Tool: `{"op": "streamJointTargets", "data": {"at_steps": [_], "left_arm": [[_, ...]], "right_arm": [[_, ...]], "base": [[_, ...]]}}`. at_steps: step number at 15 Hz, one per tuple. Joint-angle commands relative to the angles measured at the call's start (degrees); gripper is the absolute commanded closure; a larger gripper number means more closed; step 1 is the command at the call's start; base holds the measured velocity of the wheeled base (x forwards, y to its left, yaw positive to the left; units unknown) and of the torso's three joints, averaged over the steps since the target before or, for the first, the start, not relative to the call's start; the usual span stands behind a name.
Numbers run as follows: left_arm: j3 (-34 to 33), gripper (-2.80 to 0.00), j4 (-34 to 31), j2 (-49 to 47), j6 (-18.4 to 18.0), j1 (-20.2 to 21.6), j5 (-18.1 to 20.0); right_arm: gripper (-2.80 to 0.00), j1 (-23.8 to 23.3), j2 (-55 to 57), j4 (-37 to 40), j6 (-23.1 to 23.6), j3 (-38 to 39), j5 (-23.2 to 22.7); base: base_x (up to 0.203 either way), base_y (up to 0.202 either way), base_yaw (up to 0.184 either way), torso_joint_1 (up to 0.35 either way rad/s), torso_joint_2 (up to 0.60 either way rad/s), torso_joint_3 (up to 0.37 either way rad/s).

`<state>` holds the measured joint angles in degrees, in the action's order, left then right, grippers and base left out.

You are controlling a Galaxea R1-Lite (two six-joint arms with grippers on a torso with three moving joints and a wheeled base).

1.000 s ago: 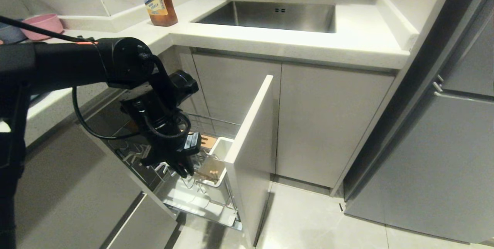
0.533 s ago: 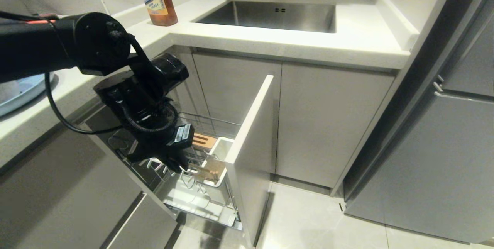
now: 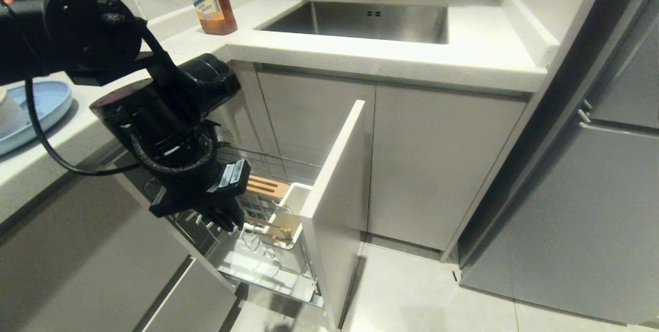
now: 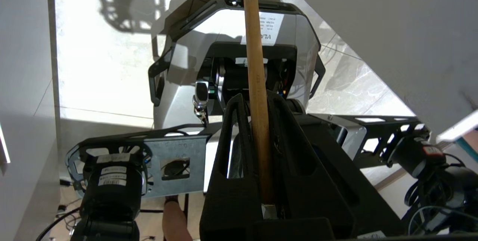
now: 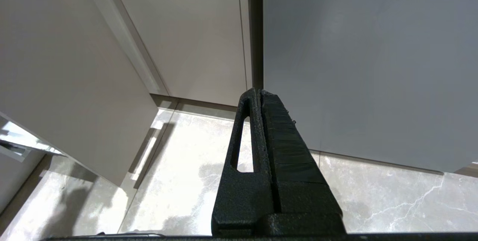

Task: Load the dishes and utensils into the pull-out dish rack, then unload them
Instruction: Take the chopsticks out of the cupboard

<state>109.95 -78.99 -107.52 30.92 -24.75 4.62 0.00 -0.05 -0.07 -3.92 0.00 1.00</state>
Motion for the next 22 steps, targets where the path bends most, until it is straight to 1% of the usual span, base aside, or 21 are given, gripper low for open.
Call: {"op": "streamJointTargets", "data": {"at_steps": [1, 5, 8, 12, 17, 19, 22], "left_arm": [[0.00, 0.00, -0.56, 0.74, 0.20, -0.31, 0.04], [-0.05, 0.00, -0.47, 2.49, 1.66, -0.68, -0.19], [-0.05, 0.00, -0.45, 4.21, 1.87, -0.94, -1.88], [0.00, 0.00, -0.37, 7.34, 1.78, -1.35, -1.90], [0.00, 0.00, -0.01, 13.10, 1.78, -2.65, -1.96], [0.05, 0.00, 0.40, 17.25, 1.77, -3.35, -1.81], [0.12, 0.00, 2.91, 23.44, 1.73, -3.87, -1.84]], "right_arm": [[0.00, 0.00, 0.05, -0.01, -0.03, 0.00, -0.02], [0.00, 0.00, 0.05, -0.01, -0.03, 0.00, 0.04], [0.00, 0.00, 0.05, -0.01, -0.03, 0.00, 0.01], [0.00, 0.00, 0.05, -0.01, -0.03, 0.00, 0.04], [0.00, 0.00, 0.05, -0.01, -0.03, 0.00, 0.05], [0.00, 0.00, 0.05, -0.01, -0.03, 0.00, 0.06], [0.00, 0.00, 0.05, -0.01, -0.03, 0.00, -0.03]], "base": [[0.000, 0.000, 0.000, 0.000, 0.00, 0.000], [0.000, 0.000, 0.000, 0.000, 0.00, 0.000], [0.000, 0.000, 0.000, 0.000, 0.00, 0.000], [0.000, 0.000, 0.000, 0.000, 0.00, 0.000], [0.000, 0.000, 0.000, 0.000, 0.00, 0.000], [0.000, 0.000, 0.000, 0.000, 0.00, 0.000], [0.000, 0.000, 0.000, 0.000, 0.00, 0.000]]}}
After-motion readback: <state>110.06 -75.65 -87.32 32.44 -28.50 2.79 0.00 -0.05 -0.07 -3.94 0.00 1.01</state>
